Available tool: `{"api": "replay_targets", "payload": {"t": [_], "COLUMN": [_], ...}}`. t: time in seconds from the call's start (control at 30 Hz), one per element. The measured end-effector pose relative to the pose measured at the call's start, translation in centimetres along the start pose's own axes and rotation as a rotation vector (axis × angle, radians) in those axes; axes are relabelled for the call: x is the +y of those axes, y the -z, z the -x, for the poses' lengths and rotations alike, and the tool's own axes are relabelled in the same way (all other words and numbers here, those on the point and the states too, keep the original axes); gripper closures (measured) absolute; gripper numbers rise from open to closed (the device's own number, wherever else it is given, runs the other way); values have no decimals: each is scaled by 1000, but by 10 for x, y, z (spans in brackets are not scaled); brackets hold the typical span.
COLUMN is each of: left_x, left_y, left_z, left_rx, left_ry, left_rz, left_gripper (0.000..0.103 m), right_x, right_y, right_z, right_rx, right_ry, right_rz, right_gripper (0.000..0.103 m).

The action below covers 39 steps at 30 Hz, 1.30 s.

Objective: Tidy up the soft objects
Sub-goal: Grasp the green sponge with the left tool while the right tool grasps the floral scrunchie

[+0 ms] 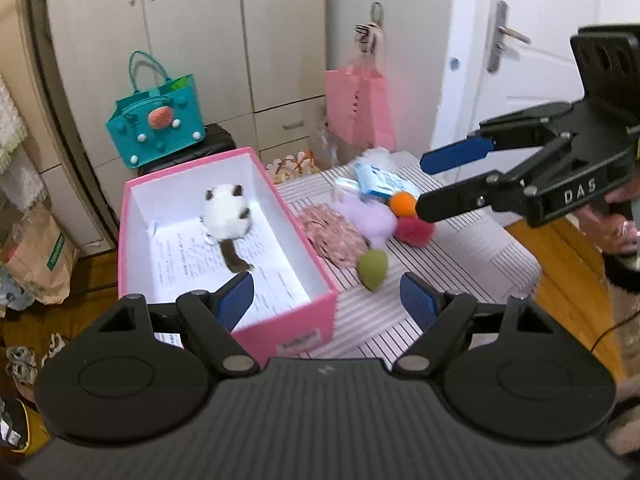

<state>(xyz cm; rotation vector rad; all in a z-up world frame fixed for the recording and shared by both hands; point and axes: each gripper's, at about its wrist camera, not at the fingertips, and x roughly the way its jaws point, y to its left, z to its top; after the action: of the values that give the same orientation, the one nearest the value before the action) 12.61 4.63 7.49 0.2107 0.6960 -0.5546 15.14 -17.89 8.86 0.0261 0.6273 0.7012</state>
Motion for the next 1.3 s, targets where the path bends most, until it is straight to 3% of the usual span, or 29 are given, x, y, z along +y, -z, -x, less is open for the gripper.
{"api": "replay_targets", "payload": {"t": [0.23,0.43,0.57,0.8,1.0,1.3], "left_x": [-34,-58,-74,-87,-93,-88], "left_y": [19,39,53,67,66,63], "left_z": [2,-24,-47,-93,-132,-185], "left_rx": [-15,-30,-48,-90,-121,-156], "left_ry": [40,70,62,85,98,14], "left_rz": [-27,-39,-63,-62,-23,54], "left_gripper": [23,25,25,25,26,27], "right_x": [8,4,-4,-30,-64,-100], "right_y": [36,65,85,104,99,93], "right_z": [32,43,41,16,-13,-66], "right_rx": [-17,-37,-73,-65,-57,-18], "right_ry": [17,27,80,112,107,95], "right_rz": [10,-5,-22,-51,-87,-62], "right_gripper": [35,34,34,34,34,34]}}
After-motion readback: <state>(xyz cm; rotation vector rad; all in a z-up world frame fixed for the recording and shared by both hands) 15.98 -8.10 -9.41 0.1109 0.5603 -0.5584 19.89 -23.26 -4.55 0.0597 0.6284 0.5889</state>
